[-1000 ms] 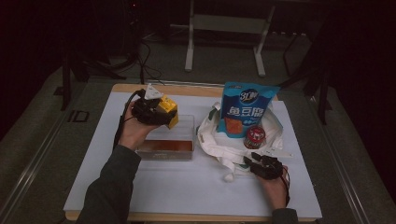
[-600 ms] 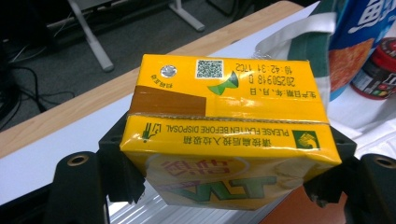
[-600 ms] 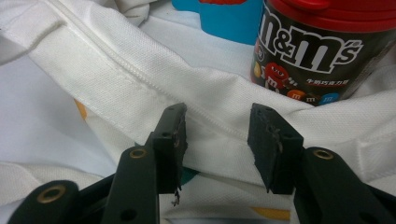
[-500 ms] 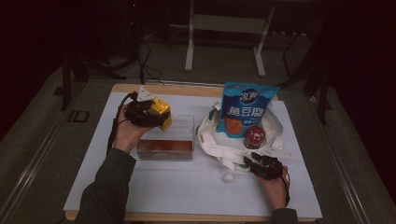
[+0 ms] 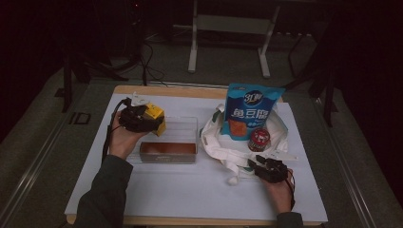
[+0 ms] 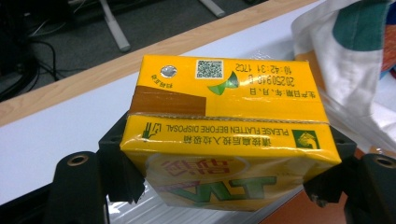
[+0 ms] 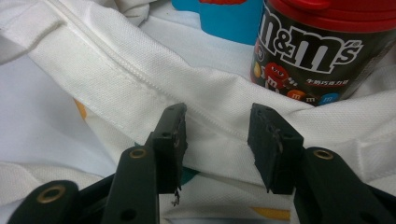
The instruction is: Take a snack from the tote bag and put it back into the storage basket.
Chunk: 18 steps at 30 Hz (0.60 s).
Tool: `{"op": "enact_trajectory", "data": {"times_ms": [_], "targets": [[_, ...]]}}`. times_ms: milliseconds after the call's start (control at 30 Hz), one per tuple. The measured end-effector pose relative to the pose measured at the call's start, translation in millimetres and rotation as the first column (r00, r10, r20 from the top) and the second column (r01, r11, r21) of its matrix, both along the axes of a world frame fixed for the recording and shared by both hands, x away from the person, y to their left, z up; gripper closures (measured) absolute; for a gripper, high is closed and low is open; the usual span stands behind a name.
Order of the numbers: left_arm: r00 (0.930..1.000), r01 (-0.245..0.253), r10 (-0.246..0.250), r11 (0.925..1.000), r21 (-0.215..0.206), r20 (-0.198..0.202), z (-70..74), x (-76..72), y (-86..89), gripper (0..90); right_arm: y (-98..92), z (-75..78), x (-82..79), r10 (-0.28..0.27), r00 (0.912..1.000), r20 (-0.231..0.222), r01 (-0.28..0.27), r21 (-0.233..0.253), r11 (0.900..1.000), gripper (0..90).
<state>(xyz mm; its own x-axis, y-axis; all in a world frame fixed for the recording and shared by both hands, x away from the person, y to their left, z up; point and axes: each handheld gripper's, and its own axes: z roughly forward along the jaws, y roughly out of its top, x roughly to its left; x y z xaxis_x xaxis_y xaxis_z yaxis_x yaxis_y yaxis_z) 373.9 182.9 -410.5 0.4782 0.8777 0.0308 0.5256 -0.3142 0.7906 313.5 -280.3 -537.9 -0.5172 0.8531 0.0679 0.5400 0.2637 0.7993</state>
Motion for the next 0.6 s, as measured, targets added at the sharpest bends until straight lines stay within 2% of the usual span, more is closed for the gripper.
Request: {"op": "enact_trajectory", "data": {"times_ms": [400, 600], "targets": [[0.9982, -0.051, 0.051, 0.9986, 0.016, -0.032, -15.5, -1.5, 13.3, 28.3, 0.1, 0.0, -0.1, 0.000, 1.0000, 0.001, 0.000, -0.001, 1.000, 56.3], [0.9966, -0.064, 0.065, 0.9979, 0.009, -0.051, -24.1, -2.3, 19.4, 28.3, 0.2, 0.0, -0.2, -0.001, 1.0000, 0.003, 0.001, -0.003, 1.000, 56.3]]}}
